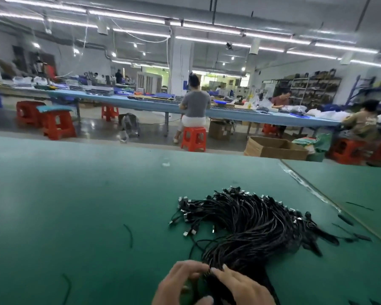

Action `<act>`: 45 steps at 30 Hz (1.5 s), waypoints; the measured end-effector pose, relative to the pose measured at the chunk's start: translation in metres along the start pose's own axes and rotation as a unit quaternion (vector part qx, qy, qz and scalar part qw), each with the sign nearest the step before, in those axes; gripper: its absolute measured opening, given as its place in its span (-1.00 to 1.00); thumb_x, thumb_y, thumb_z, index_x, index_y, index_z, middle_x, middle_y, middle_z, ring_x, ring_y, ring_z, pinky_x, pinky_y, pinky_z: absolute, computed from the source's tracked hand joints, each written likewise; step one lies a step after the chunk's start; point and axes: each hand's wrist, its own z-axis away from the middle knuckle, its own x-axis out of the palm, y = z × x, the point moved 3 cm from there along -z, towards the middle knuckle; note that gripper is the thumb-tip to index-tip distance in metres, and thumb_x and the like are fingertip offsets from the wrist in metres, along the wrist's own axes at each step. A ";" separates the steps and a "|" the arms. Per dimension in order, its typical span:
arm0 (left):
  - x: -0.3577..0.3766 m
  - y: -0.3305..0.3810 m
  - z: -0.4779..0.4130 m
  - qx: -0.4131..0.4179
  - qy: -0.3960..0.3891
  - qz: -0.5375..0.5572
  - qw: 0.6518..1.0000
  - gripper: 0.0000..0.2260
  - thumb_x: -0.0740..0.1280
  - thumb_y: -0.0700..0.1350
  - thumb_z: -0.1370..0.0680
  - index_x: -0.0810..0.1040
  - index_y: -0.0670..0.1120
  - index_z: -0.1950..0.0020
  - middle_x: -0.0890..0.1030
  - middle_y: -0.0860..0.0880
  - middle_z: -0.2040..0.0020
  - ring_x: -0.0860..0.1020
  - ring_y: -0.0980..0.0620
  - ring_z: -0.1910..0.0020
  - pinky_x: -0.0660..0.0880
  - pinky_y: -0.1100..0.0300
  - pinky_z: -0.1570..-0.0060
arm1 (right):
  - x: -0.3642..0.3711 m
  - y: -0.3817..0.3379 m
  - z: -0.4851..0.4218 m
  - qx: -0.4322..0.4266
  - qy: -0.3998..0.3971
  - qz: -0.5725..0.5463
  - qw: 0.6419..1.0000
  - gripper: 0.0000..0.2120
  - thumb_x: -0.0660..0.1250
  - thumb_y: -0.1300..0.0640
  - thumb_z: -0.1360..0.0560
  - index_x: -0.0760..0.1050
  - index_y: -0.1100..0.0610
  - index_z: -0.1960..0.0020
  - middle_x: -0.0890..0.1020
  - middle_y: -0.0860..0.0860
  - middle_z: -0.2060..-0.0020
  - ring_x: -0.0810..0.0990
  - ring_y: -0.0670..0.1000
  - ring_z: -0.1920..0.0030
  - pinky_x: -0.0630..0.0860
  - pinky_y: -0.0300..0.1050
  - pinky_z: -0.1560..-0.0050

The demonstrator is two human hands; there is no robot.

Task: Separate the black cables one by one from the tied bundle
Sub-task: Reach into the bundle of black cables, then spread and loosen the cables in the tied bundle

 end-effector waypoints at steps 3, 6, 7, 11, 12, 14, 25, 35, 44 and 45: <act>0.006 -0.006 0.008 0.071 0.045 -0.053 0.995 -0.56 0.39 0.18 -0.31 0.55 0.39 -0.20 0.47 0.24 -0.30 0.45 0.30 -0.32 0.41 0.36 -0.25 | 0.018 0.006 0.001 0.057 -0.130 -0.023 0.990 -0.45 0.17 0.02 -0.57 0.20 -0.40 -0.47 0.21 -0.32 -0.52 0.24 -0.30 -0.48 0.18 -0.41 -0.43; 0.005 -0.014 0.013 0.097 0.067 -0.071 0.990 -0.52 0.41 0.13 -0.33 0.49 0.28 -0.26 0.45 0.24 -0.31 0.40 0.30 -0.35 0.36 0.40 -0.28 | 0.023 0.008 0.001 0.031 -0.126 -0.059 0.990 -0.40 0.26 0.18 -0.50 0.34 -0.22 -0.48 0.37 -0.24 -0.47 0.32 -0.26 -0.45 0.25 -0.33 -0.43; 0.005 -0.016 0.013 0.102 0.062 -0.091 0.989 -0.50 0.42 0.11 -0.35 0.45 0.29 -0.28 0.43 0.28 -0.30 0.40 0.28 -0.35 0.35 0.42 -0.27 | 0.022 0.009 0.002 0.029 -0.111 -0.075 0.991 -0.42 0.31 0.18 -0.50 0.39 -0.17 -0.47 0.43 -0.22 -0.43 0.38 -0.24 -0.42 0.29 -0.30 -0.42; 0.008 -0.025 0.014 0.095 0.057 -0.168 0.980 -0.54 0.38 0.19 -0.41 0.36 0.34 -0.28 0.38 0.37 -0.23 0.42 0.28 -0.25 0.45 0.30 -0.13 | 0.009 0.022 0.015 0.091 -0.101 -0.172 0.976 -0.36 0.47 -0.02 -0.40 0.38 -0.21 -0.44 0.54 -0.30 -0.25 0.48 -0.31 -0.26 0.42 -0.32 -0.26; 0.006 -0.028 0.015 0.093 0.071 -0.184 0.976 -0.58 0.37 0.20 -0.42 0.38 0.32 -0.25 0.39 0.36 -0.20 0.42 0.29 -0.22 0.45 0.27 -0.10 | 0.004 0.028 0.022 0.114 -0.114 -0.184 0.970 -0.34 0.49 -0.07 -0.37 0.36 -0.24 -0.43 0.51 -0.32 -0.21 0.47 -0.33 -0.23 0.41 -0.39 -0.21; 0.002 -0.033 0.016 0.085 0.075 -0.225 0.968 -0.64 0.34 0.22 -0.46 0.43 0.27 -0.24 0.40 0.32 -0.18 0.41 0.25 -0.20 0.39 0.24 -0.09 | -0.010 0.041 0.038 0.171 -0.164 -0.151 0.960 -0.37 0.52 -0.16 -0.34 0.38 -0.27 -0.35 0.46 -0.29 -0.13 0.49 -0.30 -0.14 0.43 -0.43 -0.07; -0.005 -0.021 0.021 0.030 -0.001 -0.237 0.971 -0.46 0.50 0.11 -0.44 0.40 0.14 -0.36 0.37 0.12 -0.27 0.40 0.02 -0.32 0.34 0.09 -0.27 | -0.067 0.052 0.133 0.310 -0.151 0.012 0.939 -0.72 0.51 -0.25 -0.30 0.54 -0.23 0.06 0.55 -0.15 0.07 0.55 -0.07 -0.03 0.47 -0.11 -0.05; 0.070 0.059 0.047 0.197 -0.097 -0.326 0.920 -0.60 0.33 0.33 -0.47 0.51 0.29 -0.27 0.48 0.27 -0.25 0.34 0.13 -0.33 0.12 -0.19 -0.44 | -0.073 0.033 0.150 0.314 -0.061 -0.169 0.932 -0.85 0.56 0.11 -0.39 0.69 -0.06 0.07 0.71 -0.06 0.28 0.67 -0.09 0.26 0.59 -0.21 0.13; 0.090 0.060 0.042 0.283 -0.103 -0.412 0.860 -0.59 0.30 0.34 -0.50 0.47 0.30 -0.33 0.42 0.21 -0.21 0.28 0.09 -0.21 0.17 0.02 -0.22 | -0.072 0.016 0.152 0.339 -0.064 -0.093 0.934 -0.92 0.48 0.07 -0.48 0.61 -0.06 0.16 0.67 -0.10 0.34 0.62 -0.18 0.27 0.55 -0.27 0.20; 0.088 0.059 0.041 0.291 -0.109 -0.417 0.854 -0.60 0.30 0.31 -0.52 0.48 0.27 -0.33 0.43 0.18 -0.22 0.31 0.08 -0.20 0.22 0.05 -0.20 | -0.075 0.015 0.152 0.337 -0.051 -0.060 0.938 -0.91 0.49 0.06 -0.48 0.62 -0.06 0.19 0.66 -0.14 0.35 0.62 -0.20 0.27 0.56 -0.28 0.18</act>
